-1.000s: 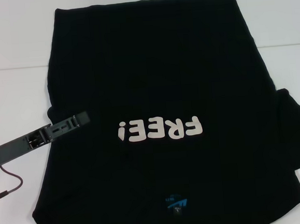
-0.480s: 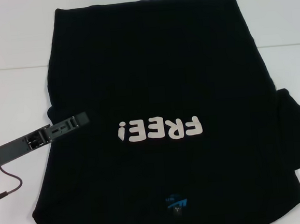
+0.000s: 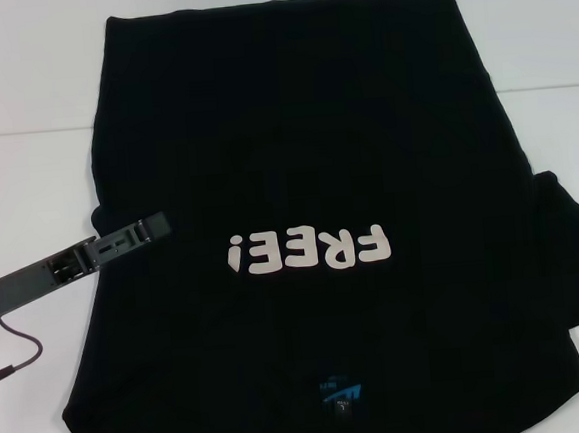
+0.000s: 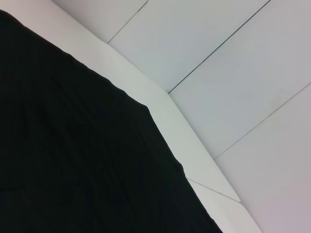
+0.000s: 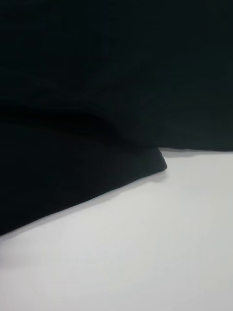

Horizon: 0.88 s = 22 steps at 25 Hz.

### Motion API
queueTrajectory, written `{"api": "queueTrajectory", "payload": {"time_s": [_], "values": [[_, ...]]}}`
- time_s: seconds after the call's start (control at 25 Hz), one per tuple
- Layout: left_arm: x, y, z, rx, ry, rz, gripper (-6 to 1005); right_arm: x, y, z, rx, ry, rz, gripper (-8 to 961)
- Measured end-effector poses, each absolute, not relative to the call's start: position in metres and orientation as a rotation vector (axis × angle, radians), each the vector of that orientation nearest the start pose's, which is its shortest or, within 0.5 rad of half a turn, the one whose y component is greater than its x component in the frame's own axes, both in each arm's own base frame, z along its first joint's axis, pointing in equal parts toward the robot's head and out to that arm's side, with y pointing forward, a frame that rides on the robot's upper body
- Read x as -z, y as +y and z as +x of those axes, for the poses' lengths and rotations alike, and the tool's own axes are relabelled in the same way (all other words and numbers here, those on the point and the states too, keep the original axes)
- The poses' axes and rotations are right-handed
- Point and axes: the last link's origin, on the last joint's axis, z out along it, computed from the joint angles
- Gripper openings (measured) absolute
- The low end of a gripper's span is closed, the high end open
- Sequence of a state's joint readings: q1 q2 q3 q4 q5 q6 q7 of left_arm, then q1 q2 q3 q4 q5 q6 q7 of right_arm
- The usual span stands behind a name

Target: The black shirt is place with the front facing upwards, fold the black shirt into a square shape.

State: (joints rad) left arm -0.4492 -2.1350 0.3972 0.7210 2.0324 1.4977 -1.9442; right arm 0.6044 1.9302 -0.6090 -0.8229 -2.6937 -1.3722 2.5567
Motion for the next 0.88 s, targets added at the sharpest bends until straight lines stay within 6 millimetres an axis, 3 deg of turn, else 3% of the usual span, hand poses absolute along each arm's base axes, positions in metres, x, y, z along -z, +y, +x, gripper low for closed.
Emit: {"api": "queueTrajectory", "payload": {"time_s": [0.88], "values": [[-0.028,0.322,-0.306,0.98,-1.487,-2.128,949,-0.085,0.362,0.35,0.057,1.748,-1.9,455]]}}
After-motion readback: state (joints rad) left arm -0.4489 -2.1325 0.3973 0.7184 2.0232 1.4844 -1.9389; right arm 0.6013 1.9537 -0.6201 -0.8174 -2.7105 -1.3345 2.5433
